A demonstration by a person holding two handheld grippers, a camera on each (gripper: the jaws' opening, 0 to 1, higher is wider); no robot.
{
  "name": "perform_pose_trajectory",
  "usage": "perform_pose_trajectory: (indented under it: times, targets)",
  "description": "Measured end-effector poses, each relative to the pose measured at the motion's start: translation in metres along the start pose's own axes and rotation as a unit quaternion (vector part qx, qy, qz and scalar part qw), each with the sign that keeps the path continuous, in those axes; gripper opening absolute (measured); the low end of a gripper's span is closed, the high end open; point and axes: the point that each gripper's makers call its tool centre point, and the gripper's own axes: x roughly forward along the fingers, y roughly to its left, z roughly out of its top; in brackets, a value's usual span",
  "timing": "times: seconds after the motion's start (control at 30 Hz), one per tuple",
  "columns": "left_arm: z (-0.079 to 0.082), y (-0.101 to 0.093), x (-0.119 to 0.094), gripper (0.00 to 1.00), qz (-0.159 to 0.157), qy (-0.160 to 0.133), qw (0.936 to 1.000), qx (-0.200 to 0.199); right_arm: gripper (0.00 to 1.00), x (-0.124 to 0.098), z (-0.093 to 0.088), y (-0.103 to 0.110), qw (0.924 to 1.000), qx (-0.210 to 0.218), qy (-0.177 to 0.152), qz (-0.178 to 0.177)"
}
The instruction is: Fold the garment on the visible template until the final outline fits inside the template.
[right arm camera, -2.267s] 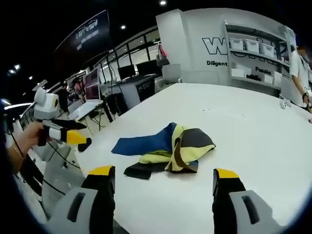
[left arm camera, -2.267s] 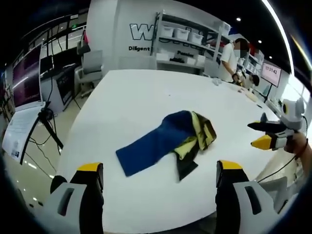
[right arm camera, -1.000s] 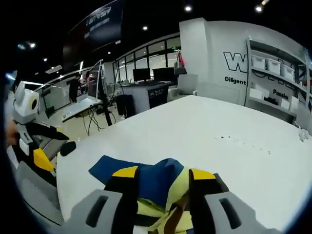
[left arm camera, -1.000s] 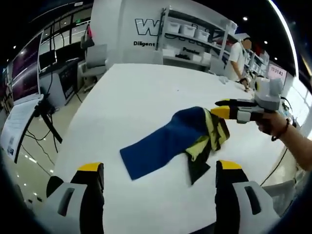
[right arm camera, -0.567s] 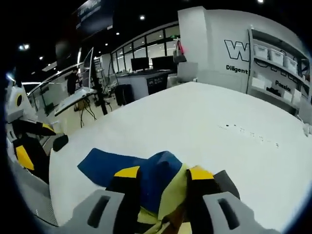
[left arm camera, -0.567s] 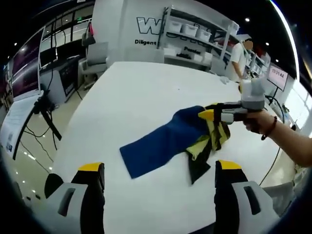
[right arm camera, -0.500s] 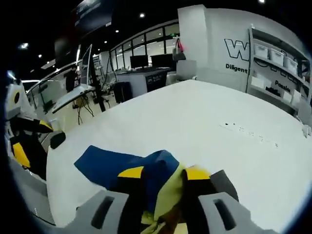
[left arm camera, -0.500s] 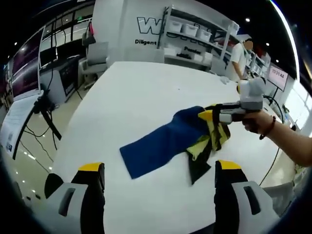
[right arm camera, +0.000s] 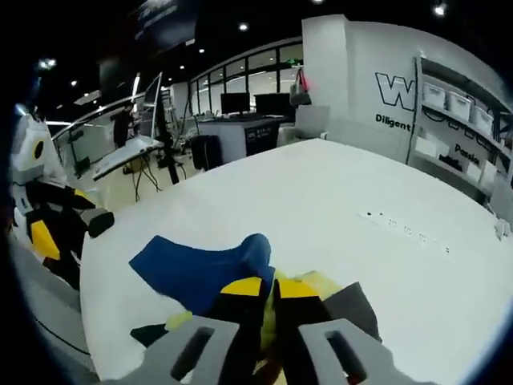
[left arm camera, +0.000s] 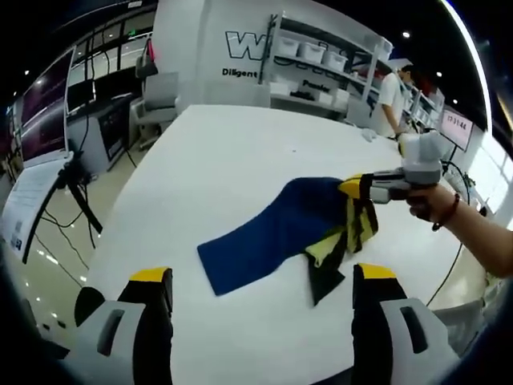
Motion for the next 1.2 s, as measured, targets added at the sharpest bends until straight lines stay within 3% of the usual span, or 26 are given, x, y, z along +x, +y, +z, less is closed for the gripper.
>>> perform_pose_trajectory:
  times: [0.3, 0.7, 1.2]
  targets:
    - [0.006, -0.005, -0.004, 0.88, -0.002, -0.009, 0.9999, 0.008, 0.00, -0.032, -0.006, 0.025, 0.9975, -0.052, 0.005, 0.047]
    - [0.030, -0.015, 0.006, 0.87, -0.016, -0.027, 0.9991, 0.028, 0.00, -0.057, -0.026, 0.051, 0.9925, -0.077, 0.023, 0.092]
    - [0.065, -0.047, 0.058, 0.79, -0.063, -0.041, 0.9949, 0.067, 0.00, -0.066, -0.062, 0.081, 0.9840, -0.094, 0.058, 0.140]
